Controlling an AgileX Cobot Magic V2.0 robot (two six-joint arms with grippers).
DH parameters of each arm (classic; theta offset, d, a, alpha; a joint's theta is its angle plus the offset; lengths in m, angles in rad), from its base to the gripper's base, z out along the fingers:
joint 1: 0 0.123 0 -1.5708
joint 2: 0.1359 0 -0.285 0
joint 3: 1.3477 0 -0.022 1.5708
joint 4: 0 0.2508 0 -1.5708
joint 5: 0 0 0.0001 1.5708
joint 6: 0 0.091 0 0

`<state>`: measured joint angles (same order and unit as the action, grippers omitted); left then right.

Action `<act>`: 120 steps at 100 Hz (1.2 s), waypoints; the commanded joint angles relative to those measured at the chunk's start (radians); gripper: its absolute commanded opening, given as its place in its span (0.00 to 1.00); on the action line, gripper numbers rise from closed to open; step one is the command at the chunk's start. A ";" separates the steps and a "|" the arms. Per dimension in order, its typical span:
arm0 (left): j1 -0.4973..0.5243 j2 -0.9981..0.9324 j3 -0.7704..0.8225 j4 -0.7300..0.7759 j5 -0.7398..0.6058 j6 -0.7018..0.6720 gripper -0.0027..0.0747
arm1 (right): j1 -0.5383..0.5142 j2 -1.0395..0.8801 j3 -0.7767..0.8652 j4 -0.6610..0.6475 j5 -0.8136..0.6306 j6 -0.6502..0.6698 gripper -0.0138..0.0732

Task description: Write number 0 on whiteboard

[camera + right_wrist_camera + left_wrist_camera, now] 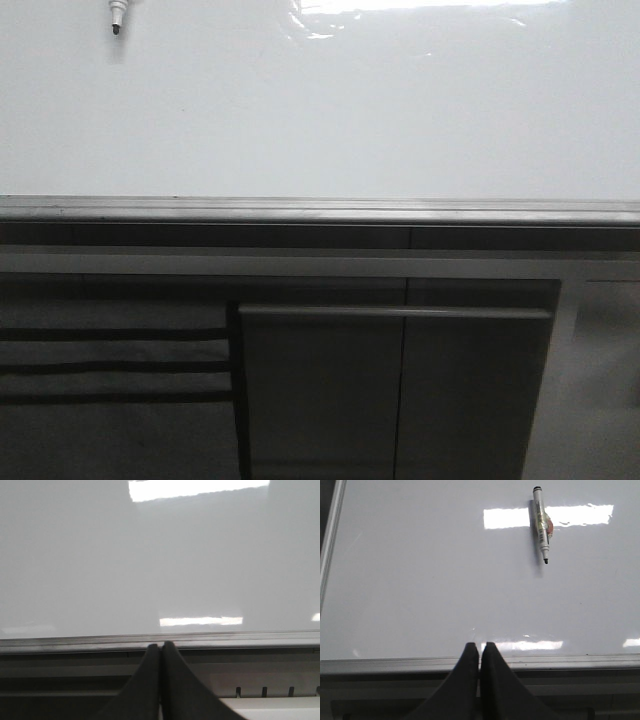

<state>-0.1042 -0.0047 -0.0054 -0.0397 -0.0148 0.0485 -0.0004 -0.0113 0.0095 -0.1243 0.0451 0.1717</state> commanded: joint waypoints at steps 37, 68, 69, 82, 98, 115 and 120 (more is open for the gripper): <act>0.004 -0.025 0.020 -0.057 -0.125 -0.012 0.01 | -0.003 -0.018 -0.011 0.020 -0.093 -0.006 0.07; 0.004 -0.005 -0.250 -0.054 0.015 -0.012 0.01 | -0.003 0.038 -0.329 0.048 0.147 -0.012 0.07; 0.004 0.001 -0.268 -0.054 0.027 -0.012 0.01 | -0.003 0.043 -0.338 0.048 0.160 -0.015 0.07; 0.004 0.081 -0.424 0.002 0.241 -0.012 0.01 | -0.003 0.141 -0.497 0.048 0.289 -0.102 0.07; 0.004 0.215 -0.579 0.031 0.442 -0.010 0.01 | -0.003 0.272 -0.648 0.048 0.432 -0.147 0.07; 0.004 0.287 -0.604 0.029 0.424 -0.010 0.01 | -0.003 0.349 -0.690 0.058 0.451 -0.147 0.07; 0.004 0.296 -0.604 0.029 0.410 -0.010 0.01 | -0.003 0.352 -0.690 0.058 0.449 -0.147 0.07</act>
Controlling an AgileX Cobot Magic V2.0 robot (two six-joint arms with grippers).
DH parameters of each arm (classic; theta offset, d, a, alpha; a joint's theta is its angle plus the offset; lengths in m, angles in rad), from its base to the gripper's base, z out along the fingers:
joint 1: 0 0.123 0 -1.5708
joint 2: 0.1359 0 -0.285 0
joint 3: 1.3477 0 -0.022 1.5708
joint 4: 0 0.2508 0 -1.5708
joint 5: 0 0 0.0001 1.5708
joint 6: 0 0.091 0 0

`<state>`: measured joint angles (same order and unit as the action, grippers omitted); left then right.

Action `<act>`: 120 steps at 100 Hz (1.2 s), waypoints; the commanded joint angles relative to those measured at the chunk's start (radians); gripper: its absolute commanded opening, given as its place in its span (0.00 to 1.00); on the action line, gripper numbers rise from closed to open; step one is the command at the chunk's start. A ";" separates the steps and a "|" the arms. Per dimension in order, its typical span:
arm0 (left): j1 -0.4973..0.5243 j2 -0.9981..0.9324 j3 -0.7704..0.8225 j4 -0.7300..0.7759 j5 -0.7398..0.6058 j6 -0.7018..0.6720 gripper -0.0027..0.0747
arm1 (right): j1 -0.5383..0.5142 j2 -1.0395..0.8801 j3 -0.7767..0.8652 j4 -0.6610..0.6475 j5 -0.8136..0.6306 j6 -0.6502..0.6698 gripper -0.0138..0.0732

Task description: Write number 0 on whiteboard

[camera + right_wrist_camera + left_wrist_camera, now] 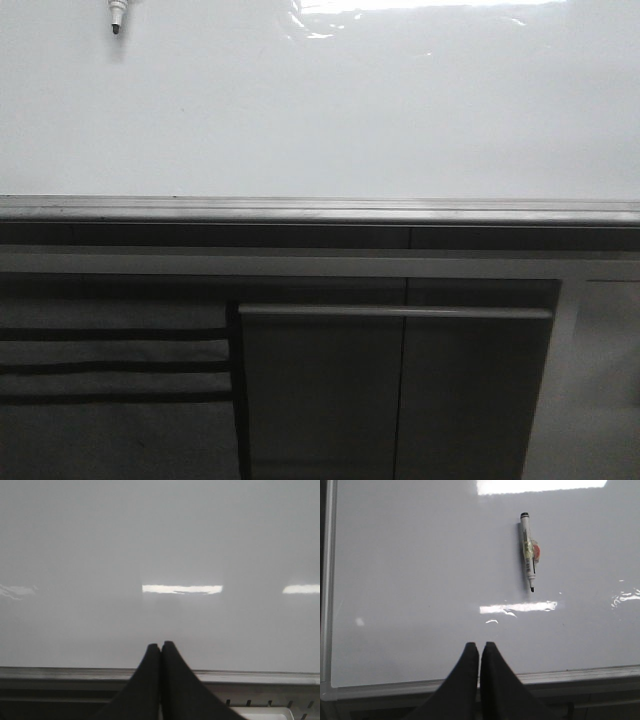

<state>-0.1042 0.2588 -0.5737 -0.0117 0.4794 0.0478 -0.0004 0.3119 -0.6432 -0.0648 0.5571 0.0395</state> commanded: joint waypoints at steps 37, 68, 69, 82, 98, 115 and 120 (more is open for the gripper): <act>0.004 0.044 -0.013 -0.001 -0.120 -0.009 0.17 | -0.003 0.029 -0.037 0.004 -0.044 -0.015 0.13; -0.034 0.048 0.006 -0.004 -0.162 -0.009 0.64 | -0.003 0.029 -0.037 0.004 -0.017 -0.015 0.52; -0.038 0.049 0.006 -0.004 -0.162 -0.009 0.63 | -0.003 0.029 -0.037 0.004 -0.018 -0.015 0.52; -0.149 0.090 0.006 0.006 -0.162 -0.007 0.60 | -0.003 0.038 -0.039 0.008 -0.029 -0.015 0.52; -0.253 0.221 -0.009 0.004 -0.191 -0.007 0.58 | -0.001 0.102 -0.078 0.027 0.027 -0.029 0.52; -0.288 0.434 -0.101 -0.005 -0.207 -0.015 0.58 | -0.001 0.189 -0.118 0.203 0.101 -0.200 0.51; -0.286 0.502 -0.148 -0.007 -0.208 -0.015 0.58 | -0.001 0.213 -0.128 0.276 0.116 -0.274 0.51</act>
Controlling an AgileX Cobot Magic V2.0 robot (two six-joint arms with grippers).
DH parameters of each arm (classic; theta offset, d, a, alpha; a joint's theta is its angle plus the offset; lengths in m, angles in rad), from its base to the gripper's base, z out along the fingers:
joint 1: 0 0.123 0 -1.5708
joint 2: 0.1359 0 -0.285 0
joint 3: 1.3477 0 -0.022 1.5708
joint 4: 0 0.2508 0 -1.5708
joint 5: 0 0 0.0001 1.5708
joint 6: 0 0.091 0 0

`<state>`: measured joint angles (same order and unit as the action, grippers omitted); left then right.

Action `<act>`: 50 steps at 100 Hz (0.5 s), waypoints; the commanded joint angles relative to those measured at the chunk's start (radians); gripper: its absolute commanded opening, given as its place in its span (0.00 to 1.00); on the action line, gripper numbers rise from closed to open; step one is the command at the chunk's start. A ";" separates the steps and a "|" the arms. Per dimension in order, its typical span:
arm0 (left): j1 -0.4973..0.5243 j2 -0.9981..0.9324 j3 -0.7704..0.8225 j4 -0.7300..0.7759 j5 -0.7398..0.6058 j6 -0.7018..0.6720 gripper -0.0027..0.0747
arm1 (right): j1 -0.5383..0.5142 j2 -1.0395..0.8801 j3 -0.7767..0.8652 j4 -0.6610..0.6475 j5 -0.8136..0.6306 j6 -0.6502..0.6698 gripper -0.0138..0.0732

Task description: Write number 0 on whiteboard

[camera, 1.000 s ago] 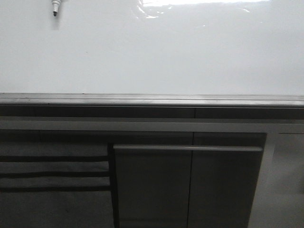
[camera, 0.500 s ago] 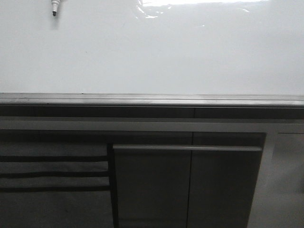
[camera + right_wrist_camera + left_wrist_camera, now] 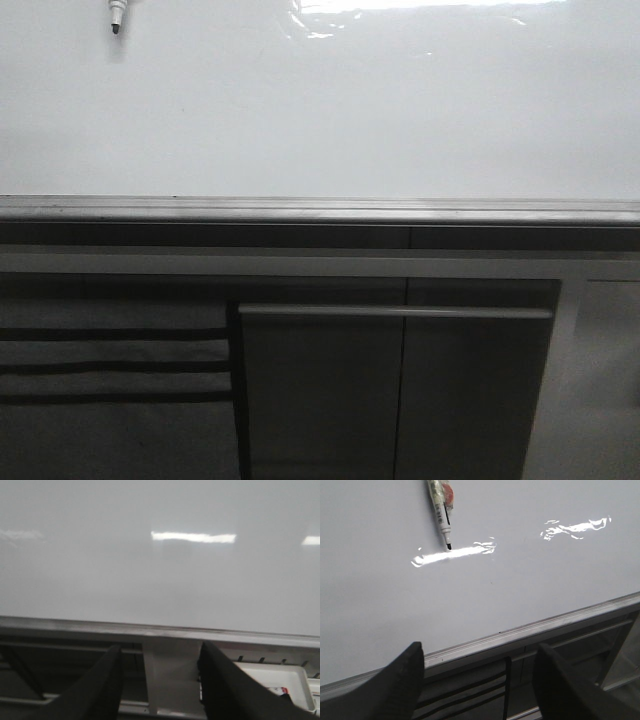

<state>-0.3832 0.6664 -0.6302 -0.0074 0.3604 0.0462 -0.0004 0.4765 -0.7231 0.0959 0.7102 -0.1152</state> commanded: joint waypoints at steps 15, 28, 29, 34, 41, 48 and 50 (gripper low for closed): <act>-0.002 0.305 -0.244 -0.009 -0.098 -0.013 0.58 | -0.001 0.105 -0.073 0.266 0.003 -0.235 0.51; -0.002 0.462 -0.395 -0.006 -0.100 -0.013 0.58 | 0.000 0.133 -0.093 0.280 0.020 -0.239 0.51; -0.002 0.479 -0.403 -0.004 -0.100 -0.013 0.58 | 0.000 0.133 -0.093 0.280 0.020 -0.241 0.51; -0.002 0.534 -0.455 -0.004 -0.088 -0.015 0.58 | 0.000 0.135 -0.095 0.280 0.020 -0.241 0.51; 0.009 0.607 -0.531 -0.004 -0.051 -0.015 0.58 | 0.000 0.135 -0.095 0.280 0.024 -0.241 0.51; 0.033 0.670 -0.600 -0.006 -0.021 -0.022 0.58 | 0.000 0.135 -0.095 0.280 0.028 -0.241 0.51; 0.037 0.686 -0.619 -0.011 -0.017 -0.029 0.58 | 0.000 0.135 -0.095 0.280 0.028 -0.241 0.51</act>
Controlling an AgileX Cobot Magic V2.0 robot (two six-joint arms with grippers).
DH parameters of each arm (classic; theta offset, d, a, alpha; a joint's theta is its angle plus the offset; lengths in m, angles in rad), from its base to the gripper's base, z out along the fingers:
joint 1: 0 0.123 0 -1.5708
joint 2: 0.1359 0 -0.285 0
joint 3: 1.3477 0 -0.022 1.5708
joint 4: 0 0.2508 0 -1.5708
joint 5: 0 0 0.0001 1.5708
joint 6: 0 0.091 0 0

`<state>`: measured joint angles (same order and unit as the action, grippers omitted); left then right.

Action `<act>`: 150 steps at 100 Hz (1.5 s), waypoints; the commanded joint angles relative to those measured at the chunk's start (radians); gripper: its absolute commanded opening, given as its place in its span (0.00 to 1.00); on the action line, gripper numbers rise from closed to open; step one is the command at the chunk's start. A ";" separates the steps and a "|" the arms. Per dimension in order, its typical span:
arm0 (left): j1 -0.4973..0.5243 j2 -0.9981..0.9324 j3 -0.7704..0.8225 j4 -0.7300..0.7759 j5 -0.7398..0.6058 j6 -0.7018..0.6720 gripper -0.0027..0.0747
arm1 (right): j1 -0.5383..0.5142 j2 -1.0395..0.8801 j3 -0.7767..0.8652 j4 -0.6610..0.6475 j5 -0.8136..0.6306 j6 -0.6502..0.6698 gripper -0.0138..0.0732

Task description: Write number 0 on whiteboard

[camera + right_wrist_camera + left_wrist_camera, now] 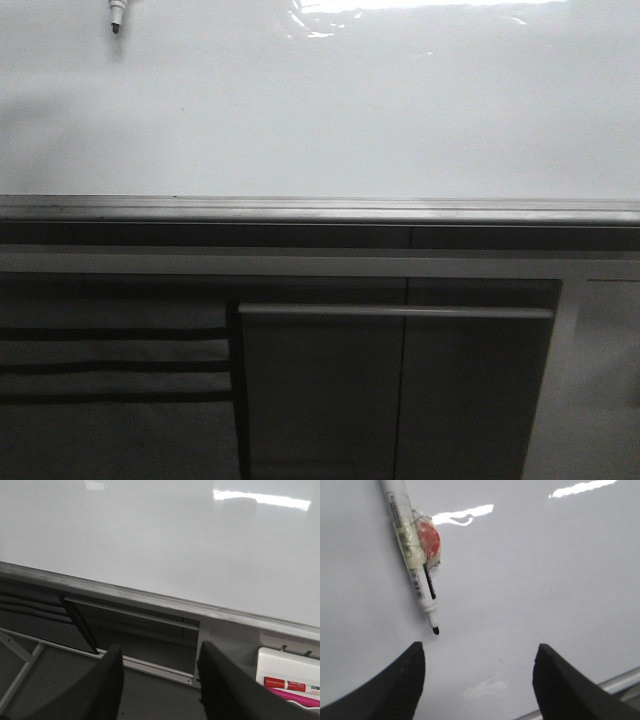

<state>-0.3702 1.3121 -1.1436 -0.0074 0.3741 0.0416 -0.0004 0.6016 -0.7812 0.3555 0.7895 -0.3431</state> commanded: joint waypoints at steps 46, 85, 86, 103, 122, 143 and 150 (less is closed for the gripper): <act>0.076 0.239 -0.299 0.002 0.018 -0.042 0.58 | 0.000 0.010 -0.037 0.021 -0.051 -0.013 0.51; 0.079 0.297 -0.320 0.002 0.003 -0.042 0.52 | 0.000 0.010 -0.037 0.021 -0.051 -0.013 0.51; 0.079 0.297 -0.320 0.002 0.003 -0.042 0.51 | 0.000 0.010 -0.037 0.021 -0.051 -0.013 0.51; 0.079 0.300 -0.320 0.022 0.000 -0.042 0.28 | 0.000 0.010 -0.037 0.021 -0.051 -0.013 0.51; 0.079 0.300 -0.320 0.046 0.005 -0.042 0.08 | 0.000 0.010 -0.037 0.014 -0.053 -0.013 0.51; 0.079 0.283 -0.320 0.062 0.055 -0.019 0.01 | 0.000 0.010 -0.037 0.012 -0.055 -0.013 0.51; 0.075 0.262 -0.320 0.062 0.111 0.030 0.01 | 0.000 0.010 -0.037 0.018 -0.044 -0.013 0.51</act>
<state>-0.2947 1.6424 -1.4310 0.0490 0.4763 0.0304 -0.0004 0.6016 -0.7812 0.3570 0.8022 -0.3491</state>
